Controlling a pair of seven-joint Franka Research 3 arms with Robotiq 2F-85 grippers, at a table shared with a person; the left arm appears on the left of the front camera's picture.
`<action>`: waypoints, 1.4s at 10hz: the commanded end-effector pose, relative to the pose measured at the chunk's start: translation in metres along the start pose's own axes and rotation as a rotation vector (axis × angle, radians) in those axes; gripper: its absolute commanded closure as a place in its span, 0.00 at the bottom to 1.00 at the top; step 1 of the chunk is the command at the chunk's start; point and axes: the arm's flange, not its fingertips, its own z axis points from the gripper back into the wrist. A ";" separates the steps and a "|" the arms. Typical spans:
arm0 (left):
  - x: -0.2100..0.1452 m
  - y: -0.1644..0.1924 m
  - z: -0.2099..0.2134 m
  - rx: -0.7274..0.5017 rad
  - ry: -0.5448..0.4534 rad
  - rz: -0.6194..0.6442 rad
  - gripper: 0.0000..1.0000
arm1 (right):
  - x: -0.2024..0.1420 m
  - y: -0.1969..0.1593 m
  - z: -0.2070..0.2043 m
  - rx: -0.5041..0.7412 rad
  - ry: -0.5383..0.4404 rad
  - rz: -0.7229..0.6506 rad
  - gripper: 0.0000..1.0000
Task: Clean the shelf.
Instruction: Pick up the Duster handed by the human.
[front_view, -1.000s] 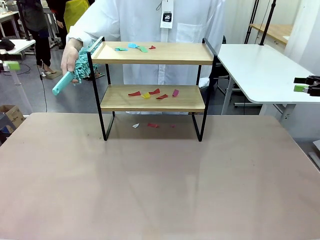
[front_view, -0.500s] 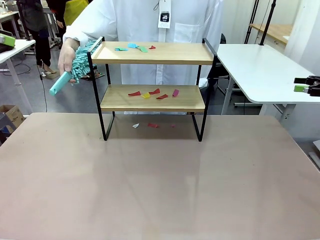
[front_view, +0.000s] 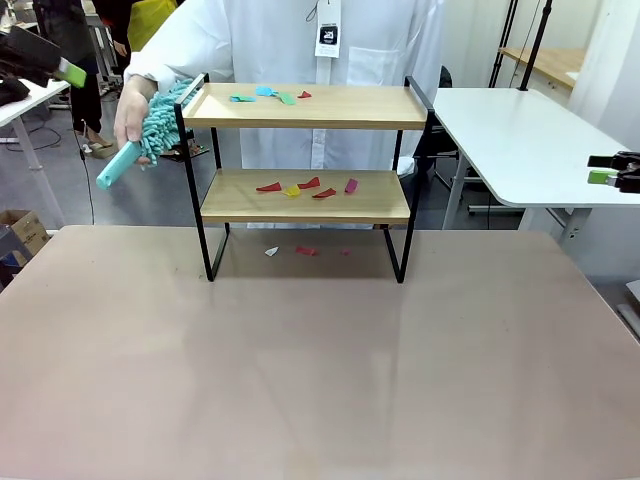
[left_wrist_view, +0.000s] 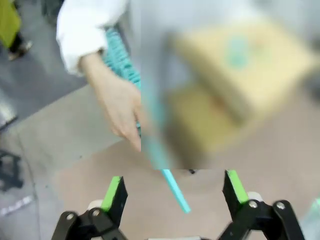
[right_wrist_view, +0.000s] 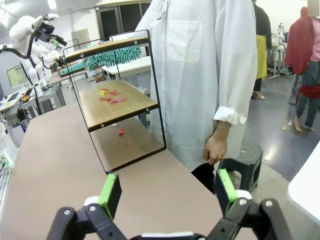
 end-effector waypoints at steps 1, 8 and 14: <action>-0.009 -0.015 -0.020 0.116 0.066 0.054 0.00 | 0.002 0.000 -0.001 -0.006 0.003 0.004 0.00; -0.017 -0.014 -0.045 0.091 0.083 0.050 0.00 | 0.002 0.000 -0.001 -0.006 0.003 0.004 0.00; -0.019 -0.045 -0.080 0.217 0.277 0.060 0.00 | 0.002 0.000 -0.001 -0.006 0.003 0.004 0.00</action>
